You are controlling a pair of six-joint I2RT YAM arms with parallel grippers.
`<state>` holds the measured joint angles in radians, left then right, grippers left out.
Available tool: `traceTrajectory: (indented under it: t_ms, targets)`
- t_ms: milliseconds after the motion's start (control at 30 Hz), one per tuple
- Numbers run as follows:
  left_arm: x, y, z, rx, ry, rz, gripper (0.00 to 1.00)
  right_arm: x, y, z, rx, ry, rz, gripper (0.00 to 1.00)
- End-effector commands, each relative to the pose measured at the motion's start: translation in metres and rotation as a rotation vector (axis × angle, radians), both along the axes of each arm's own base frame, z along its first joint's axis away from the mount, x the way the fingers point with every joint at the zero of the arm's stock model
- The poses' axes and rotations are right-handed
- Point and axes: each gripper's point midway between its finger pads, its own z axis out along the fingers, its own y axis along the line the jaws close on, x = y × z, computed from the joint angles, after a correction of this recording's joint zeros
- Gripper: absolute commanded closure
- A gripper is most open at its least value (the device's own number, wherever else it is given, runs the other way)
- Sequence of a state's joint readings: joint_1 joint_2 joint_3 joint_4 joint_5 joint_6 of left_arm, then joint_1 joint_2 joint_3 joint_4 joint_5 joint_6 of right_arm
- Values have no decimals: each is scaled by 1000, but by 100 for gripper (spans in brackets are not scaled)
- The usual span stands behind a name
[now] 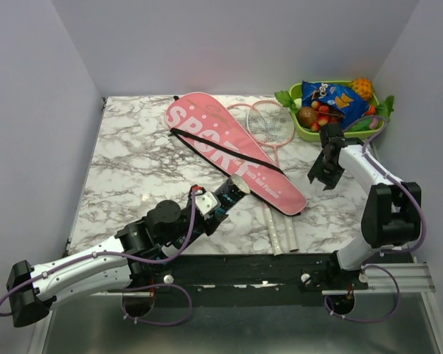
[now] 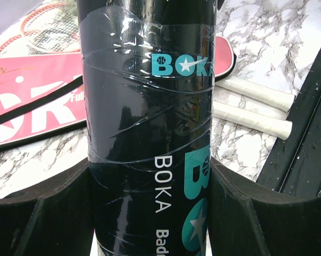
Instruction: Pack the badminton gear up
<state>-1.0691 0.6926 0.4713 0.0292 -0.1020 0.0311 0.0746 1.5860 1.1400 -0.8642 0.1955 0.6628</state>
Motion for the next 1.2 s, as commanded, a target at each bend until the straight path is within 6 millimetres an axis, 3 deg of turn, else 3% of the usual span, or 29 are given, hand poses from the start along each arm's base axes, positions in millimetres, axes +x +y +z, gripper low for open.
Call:
traceTrajectory:
  t_ms: [0, 267, 833, 1033, 1167]
  targets:
    - [-2, 3, -14, 3, 16, 10, 100, 20, -21, -8, -71, -33, -12, 44]
    - [0, 3, -16, 8, 16, 15, 100, 34, -11, -26, -13, -34, 29, 55]
    - [1, 5, -18, 15, 22, 30, 100, 28, -11, -55, -14, 54, 25, 58]
    - [2, 5, -21, 25, 23, 31, 100, 26, -10, -58, -15, 59, 37, 67]
    - [2, 4, -22, 28, 24, 32, 100, 27, -13, -58, -27, 60, 40, 79]
